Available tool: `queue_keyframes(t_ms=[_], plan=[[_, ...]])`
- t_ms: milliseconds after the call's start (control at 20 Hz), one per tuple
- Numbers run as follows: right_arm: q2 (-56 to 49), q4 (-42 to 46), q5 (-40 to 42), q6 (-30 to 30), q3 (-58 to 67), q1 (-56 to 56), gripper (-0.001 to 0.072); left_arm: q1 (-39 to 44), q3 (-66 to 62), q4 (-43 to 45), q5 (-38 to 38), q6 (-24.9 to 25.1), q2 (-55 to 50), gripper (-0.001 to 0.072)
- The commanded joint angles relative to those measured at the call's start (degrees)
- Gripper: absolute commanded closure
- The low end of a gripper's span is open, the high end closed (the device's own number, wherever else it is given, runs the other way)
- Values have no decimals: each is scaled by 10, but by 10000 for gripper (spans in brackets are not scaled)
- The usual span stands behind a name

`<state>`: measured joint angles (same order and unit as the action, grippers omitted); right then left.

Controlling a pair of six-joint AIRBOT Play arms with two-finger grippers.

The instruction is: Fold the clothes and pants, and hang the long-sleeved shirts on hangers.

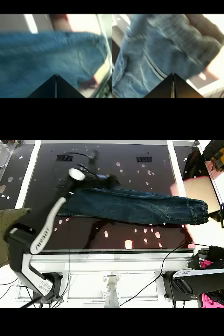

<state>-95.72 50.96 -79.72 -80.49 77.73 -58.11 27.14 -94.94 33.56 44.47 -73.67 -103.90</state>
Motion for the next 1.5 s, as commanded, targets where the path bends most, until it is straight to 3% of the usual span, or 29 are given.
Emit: queue_keyframes(t_ms=[0, 150, 200, 300, 350, 450, 550, 650, 800, 1150, 1250, 1300, 1350, 1400, 1450], plan=[[56, -25, 28, 56, -113, -61, 688, 116, -1, 30, -54, -103, -35, 700], [87, -10, 59, 67, -145, -99, 686, 180, -2, -16, -136, -103, -69, 698], [86, -7, 68, 65, -145, -101, 632, 196, -2, -17, -162, -103, -77, 679], [86, -7, 86, 35, -145, -96, 264, 218, -3, -30, -194, -104, -91, 679], [86, -7, 88, 23, -145, -89, 226, 225, -5, -47, -204, -103, -99, 697], [85, 9, 88, 12, -145, -68, 221, 229, -12, -84, -216, -104, -114, 700], [84, 19, 93, -1, -145, -45, 89, 227, -22, -104, -224, -104, -128, 701], [80, 19, 104, -1, -145, -19, 89, 220, -34, -118, -224, -106, -144, 701], [69, 18, 141, -19, -145, 16, 89, 215, -35, -118, -219, -148, -159, 701], [52, 16, 230, -54, -145, 39, 91, 210, -35, -118, -210, -151, -174, 701], [52, 16, 246, -70, -145, 39, 137, 209, -35, -118, -207, -164, -178, 701], [52, 16, 250, -70, -145, 39, 298, 209, -35, -118, -203, -164, -179, 701], [52, 15, 251, -70, -145, 39, 563, 208, -35, -118, -198, -164, -181, 701], [52, 11, 252, -71, -145, 39, 683, 208, -35, -118, -193, -164, -181, 701], [52, 5, 252, -69, -145, 39, 688, 208, -35, -118, -191, -164, -181, 701]])
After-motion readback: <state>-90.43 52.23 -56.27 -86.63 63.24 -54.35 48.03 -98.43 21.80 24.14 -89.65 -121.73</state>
